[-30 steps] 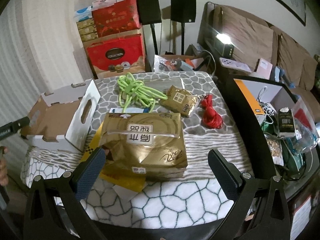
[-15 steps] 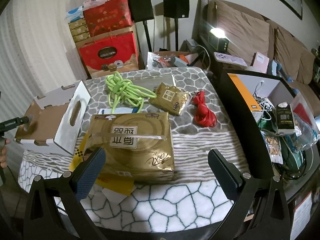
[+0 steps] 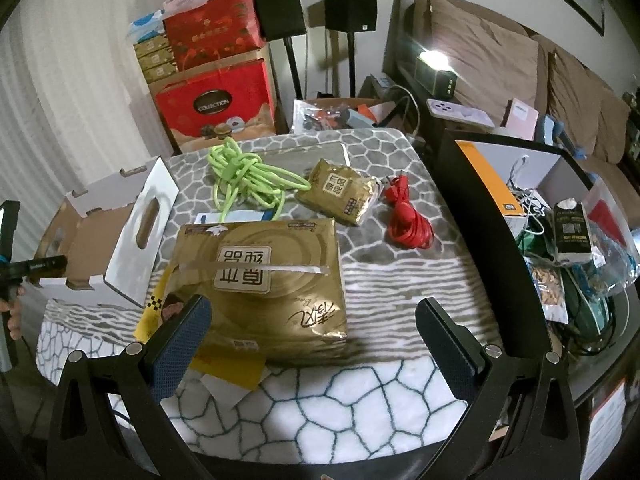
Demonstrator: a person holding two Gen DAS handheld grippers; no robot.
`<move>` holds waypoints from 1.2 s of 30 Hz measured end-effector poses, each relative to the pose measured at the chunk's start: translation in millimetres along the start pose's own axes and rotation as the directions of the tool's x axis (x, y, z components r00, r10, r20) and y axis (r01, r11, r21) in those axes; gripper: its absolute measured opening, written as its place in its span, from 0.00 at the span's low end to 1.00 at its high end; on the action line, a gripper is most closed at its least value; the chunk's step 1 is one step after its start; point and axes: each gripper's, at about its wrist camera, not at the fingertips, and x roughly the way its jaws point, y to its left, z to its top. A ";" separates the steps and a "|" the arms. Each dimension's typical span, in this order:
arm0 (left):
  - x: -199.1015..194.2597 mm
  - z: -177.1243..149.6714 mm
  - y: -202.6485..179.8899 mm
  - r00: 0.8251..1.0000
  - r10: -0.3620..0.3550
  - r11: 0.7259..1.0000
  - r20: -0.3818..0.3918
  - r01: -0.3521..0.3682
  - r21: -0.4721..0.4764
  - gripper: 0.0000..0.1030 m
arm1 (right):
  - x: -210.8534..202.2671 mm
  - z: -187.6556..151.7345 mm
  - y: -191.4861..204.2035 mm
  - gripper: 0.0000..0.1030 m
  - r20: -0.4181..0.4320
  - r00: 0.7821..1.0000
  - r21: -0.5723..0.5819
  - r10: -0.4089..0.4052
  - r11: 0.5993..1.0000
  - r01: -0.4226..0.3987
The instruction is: Organize objects
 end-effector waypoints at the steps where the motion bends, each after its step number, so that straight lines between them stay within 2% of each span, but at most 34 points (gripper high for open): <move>1: -0.2 -0.8 1.6 1.000 -0.003 1.000 -0.001 0.003 0.003 0.07 | -0.2 -0.3 0.8 1.00 0.000 1.000 -0.002 0.002 1.000 -0.002; 5: -4.4 -3.9 10.4 0.999 -0.047 0.998 -0.011 0.047 0.032 0.06 | 0.5 -1.3 4.6 1.00 -0.002 1.000 -0.008 0.005 1.000 -0.005; 14: -15.9 -15.5 15.5 0.996 -0.088 0.985 -0.022 0.091 0.145 0.07 | -1.5 -3.7 11.4 1.00 -0.002 1.000 -0.030 0.005 1.000 -0.005; 20: -17.2 -14.8 16.4 0.995 -0.100 0.985 -0.014 0.101 0.137 0.07 | -7.9 2.9 22.7 1.00 -0.001 0.997 -0.052 0.074 0.996 -0.074; 24: -15.4 -14.1 22.1 0.993 -0.118 0.987 -0.010 0.119 0.104 0.07 | -17.3 21.5 54.2 1.00 0.018 0.992 -0.125 0.125 0.985 -0.122; 27: -14.7 -14.8 24.1 0.992 -0.122 0.989 -0.005 0.122 0.085 0.07 | -9.4 34.2 79.5 0.99 -0.009 0.987 -0.165 0.162 0.973 -0.161; 30: -13.8 -15.4 26.7 0.991 -0.136 0.989 -0.002 0.136 0.063 0.07 | 5.4 43.0 103.8 0.95 -0.037 0.978 -0.186 0.204 0.960 -0.207; 33: -12.7 -15.3 28.0 0.990 -0.139 0.989 0.003 0.139 0.047 0.07 | 26.7 47.1 127.9 0.83 -0.092 0.960 -0.181 0.266 0.943 -0.279; 36: -10.9 -15.6 28.4 0.990 -0.142 0.989 0.005 0.142 0.036 0.07 | 50.0 48.8 147.9 0.75 -0.140 0.951 -0.183 0.275 0.937 -0.298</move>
